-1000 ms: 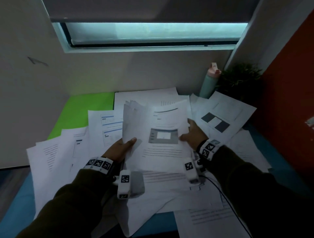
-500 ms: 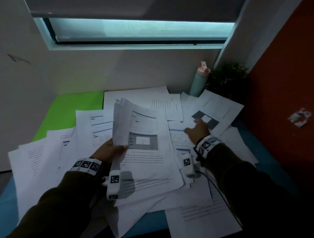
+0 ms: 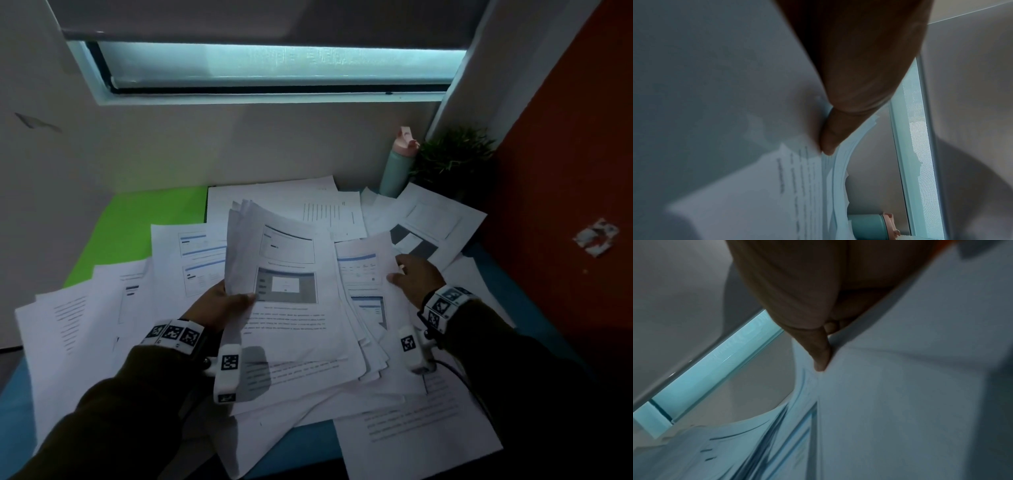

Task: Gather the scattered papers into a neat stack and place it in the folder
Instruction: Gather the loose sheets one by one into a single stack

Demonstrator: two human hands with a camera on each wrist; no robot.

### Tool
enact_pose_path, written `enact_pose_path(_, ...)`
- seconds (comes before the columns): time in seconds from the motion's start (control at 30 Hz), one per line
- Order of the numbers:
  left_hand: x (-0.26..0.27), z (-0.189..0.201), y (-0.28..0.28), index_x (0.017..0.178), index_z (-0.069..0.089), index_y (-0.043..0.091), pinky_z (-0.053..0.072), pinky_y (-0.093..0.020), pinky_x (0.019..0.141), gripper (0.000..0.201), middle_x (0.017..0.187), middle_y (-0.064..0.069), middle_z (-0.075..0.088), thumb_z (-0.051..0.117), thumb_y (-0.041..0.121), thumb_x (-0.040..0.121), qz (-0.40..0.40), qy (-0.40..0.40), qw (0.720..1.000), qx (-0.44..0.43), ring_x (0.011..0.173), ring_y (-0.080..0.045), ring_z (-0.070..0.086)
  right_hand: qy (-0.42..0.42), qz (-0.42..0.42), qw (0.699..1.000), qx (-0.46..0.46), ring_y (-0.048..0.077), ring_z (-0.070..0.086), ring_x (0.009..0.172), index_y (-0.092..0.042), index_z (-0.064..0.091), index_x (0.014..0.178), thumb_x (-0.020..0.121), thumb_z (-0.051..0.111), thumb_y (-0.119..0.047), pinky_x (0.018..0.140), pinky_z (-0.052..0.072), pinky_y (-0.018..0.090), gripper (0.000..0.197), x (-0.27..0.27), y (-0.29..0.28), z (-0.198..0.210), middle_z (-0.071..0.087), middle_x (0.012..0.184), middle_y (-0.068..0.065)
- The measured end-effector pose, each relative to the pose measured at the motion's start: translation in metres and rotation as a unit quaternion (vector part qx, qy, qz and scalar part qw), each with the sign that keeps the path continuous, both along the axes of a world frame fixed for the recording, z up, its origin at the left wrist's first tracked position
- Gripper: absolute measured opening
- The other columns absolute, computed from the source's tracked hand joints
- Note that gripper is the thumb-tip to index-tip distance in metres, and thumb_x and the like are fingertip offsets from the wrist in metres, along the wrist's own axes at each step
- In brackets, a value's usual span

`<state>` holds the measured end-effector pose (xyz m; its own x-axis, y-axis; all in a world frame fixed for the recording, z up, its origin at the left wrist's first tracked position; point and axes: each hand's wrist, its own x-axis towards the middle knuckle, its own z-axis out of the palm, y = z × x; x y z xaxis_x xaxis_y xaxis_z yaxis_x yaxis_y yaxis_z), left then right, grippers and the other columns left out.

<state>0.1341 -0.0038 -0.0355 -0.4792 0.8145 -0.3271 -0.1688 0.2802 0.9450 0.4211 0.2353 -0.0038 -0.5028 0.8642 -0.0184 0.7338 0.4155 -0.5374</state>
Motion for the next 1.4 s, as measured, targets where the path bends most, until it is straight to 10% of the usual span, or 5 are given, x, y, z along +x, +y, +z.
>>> enact_pose_path(0.37, 0.002, 0.009, -0.004, 0.115, 0.066, 0.015, 0.052, -0.060, 0.093, 0.050, 0.105, -0.017, 0.075, 0.077, 0.028, 0.068, -0.007, 0.011, 1.000, -0.025, 0.099, -0.041, 0.071, 0.147, -0.214, 0.965, 0.040, 0.037, 0.061, 0.093, 0.007, 0.060, 0.095, 0.093, 0.048, -0.009, 0.077, 0.046, 0.035, 0.020, 0.020, 0.034, 0.020, 0.064, 0.099, 0.024)
enact_pose_path(0.8, 0.005, 0.013, -0.005, 0.119, 0.064, 0.015, 0.053, -0.060, 0.093, 0.060, 0.107, -0.017, 0.075, 0.079, 0.033, 0.064, -0.007, 0.005, 1.000, -0.030, 0.099, -0.040, 0.071, -0.031, -0.096, 0.983, -0.151, 0.029, 0.059, 0.092, -0.011, 0.059, 0.089, 0.092, 0.052, -0.025, 0.072, 0.042, 0.025, 0.016, 0.000, 0.024, 0.013, 0.057, 0.082, 0.006)
enact_pose_path(1.1, 0.004, 0.019, -0.002, 0.116, 0.063, 0.008, 0.053, -0.056, 0.093, 0.035, 0.110, -0.025, 0.071, 0.074, 0.011, 0.083, 0.019, -0.006, 0.999, -0.035, 0.102, -0.045, 0.067, 0.409, -0.159, 0.892, -0.111, 0.027, 0.057, 0.107, -0.005, 0.054, 0.130, 0.091, 0.059, -0.014, 0.093, 0.046, 0.040, 0.041, 0.024, 0.069, 0.085, 0.059, 0.123, 0.013)
enact_pose_path(1.27, 0.007, 0.020, 0.002, 0.097, 0.063, 0.011, 0.053, -0.027, 0.046, 0.014, 0.061, -0.003, 0.072, 0.060, -0.002, 0.092, 0.052, 0.003, 0.997, -0.048, 0.051, -0.018, 0.068, 0.286, -0.079, 0.939, -0.171, 0.023, 0.060, 0.076, -0.009, 0.063, 0.106, 0.093, 0.057, -0.011, 0.081, 0.053, 0.038, 0.014, 0.015, 0.053, 0.086, 0.063, 0.114, 0.022)
enact_pose_path(1.4, 0.007, 0.026, 0.000, 0.101, 0.063, 0.010, 0.050, -0.031, 0.058, 0.014, 0.078, -0.013, 0.069, 0.063, 0.000, 0.091, 0.061, 0.010, 0.997, -0.043, 0.067, -0.029, 0.063, 0.049, -0.062, 0.977, -0.196, 0.019, 0.054, 0.066, -0.006, 0.061, 0.109, 0.090, 0.061, -0.020, 0.061, 0.046, 0.027, 0.023, -0.010, 0.026, 0.039, 0.062, 0.095, 0.014)
